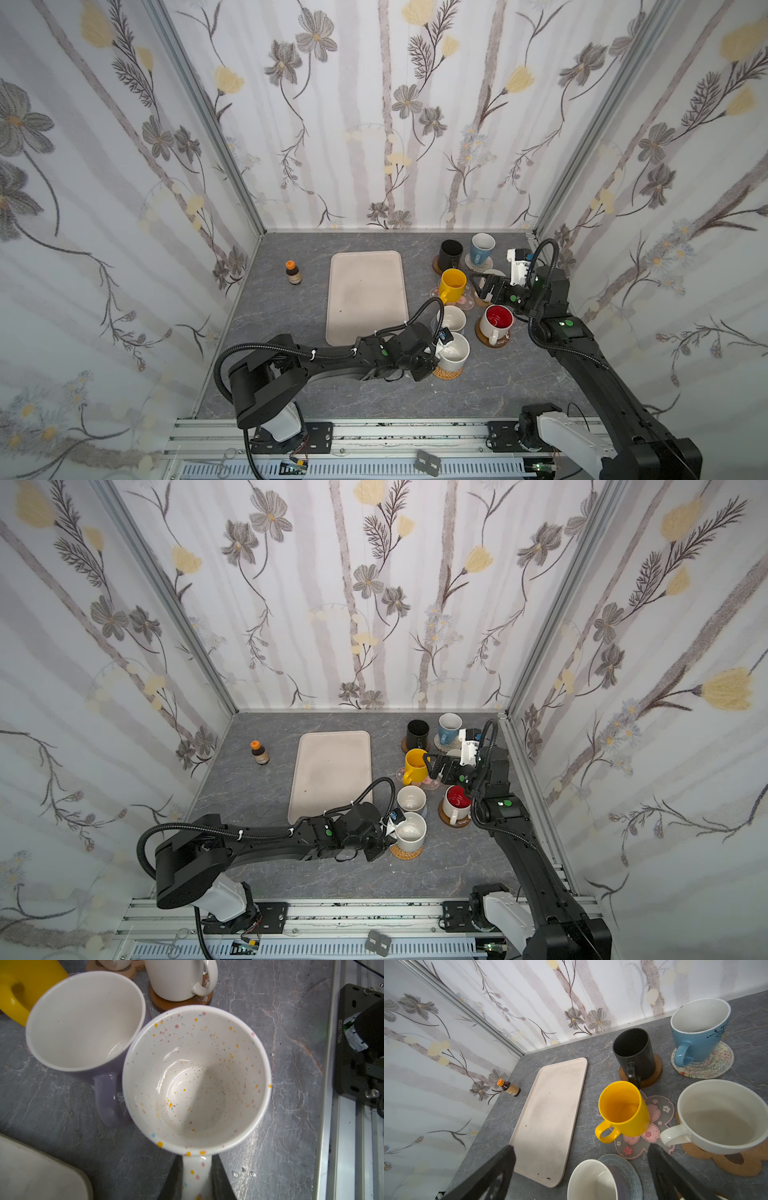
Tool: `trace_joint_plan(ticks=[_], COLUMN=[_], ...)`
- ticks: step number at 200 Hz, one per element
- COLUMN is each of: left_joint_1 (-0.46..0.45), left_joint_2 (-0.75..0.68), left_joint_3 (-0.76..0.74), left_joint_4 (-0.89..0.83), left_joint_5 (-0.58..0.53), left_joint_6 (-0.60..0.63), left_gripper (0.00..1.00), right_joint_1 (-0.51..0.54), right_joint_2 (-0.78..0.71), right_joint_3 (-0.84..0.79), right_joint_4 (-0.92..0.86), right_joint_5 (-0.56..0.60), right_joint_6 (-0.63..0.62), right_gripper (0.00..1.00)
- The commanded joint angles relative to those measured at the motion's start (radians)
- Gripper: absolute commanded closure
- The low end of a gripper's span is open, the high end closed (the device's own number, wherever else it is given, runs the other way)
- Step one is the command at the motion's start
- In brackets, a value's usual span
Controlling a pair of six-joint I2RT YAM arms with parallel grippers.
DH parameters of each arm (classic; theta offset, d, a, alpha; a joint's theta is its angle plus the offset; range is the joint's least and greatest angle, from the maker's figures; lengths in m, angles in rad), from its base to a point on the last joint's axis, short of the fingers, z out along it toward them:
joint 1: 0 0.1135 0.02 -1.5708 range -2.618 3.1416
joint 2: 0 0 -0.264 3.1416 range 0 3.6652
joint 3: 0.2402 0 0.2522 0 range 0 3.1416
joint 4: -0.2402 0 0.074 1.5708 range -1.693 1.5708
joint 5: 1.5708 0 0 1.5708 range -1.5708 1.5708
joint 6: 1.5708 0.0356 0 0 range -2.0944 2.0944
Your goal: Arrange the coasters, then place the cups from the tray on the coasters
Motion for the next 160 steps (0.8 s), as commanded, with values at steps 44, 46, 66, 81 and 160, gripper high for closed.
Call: trace_joint_plan(ticks=[44,46,66,81,160], left_joint_1=[-0.001,-0.001,-0.001,-0.001,0.000], left_joint_2=[-0.053,-0.053,-0.050,-0.041,-0.102], left_joint_3=[-0.014,-0.015,-0.020,-0.018,0.020], left_joint_4=[0.048,0.048,0.048,0.047,0.018], left_joint_5=[0.002,0.003,0.004,-0.003,-0.105], left_joint_6=[0.004,0.003,-0.001,0.002,0.021], left_gripper=[0.71,0.68,0.51,0.42,0.00], right_joint_1=[0.000,-0.001,-0.001,-0.001,-0.001], right_joint_2=[-0.006,-0.006,-0.006,-0.009,-0.031], right_joint_3=[0.000,0.000,0.006,0.008,0.019], right_joint_4=[0.048,0.047,0.039,0.034,0.022], right_joint_5=[-0.002,0.000,0.007,0.012,0.058], right_joint_6=[-0.006,-0.006,-0.010,-0.014,-0.020], right_gripper=[0.00,0.00,0.00,0.00,0.00])
